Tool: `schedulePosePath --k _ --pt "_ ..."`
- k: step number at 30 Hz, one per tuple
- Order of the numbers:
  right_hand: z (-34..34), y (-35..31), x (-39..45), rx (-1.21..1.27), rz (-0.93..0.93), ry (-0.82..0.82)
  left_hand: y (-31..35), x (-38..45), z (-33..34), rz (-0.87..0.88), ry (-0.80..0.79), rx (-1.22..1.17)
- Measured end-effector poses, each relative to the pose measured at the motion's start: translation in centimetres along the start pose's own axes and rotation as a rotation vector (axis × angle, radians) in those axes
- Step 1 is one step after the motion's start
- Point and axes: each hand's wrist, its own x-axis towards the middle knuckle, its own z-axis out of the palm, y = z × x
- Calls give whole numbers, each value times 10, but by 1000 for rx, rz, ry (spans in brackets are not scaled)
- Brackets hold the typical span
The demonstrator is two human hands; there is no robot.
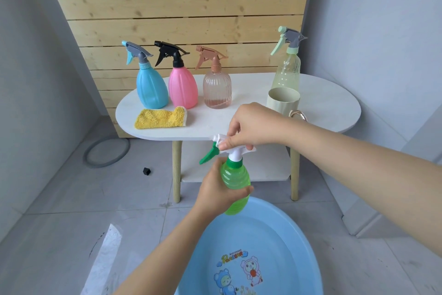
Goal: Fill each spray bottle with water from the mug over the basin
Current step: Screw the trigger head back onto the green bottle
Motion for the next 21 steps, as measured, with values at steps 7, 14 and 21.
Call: schedulePosePath --k 7,14,21 --pt "14 0 -5 173 -94 247 3 0 -1 -7 -2 -28" --pt "-15 19 -1 351 -213 -314 -3 -1 -10 -11 -77 -18" --pt "-18 14 1 52 -260 -321 -2 -3 -16 10 -199 -29"
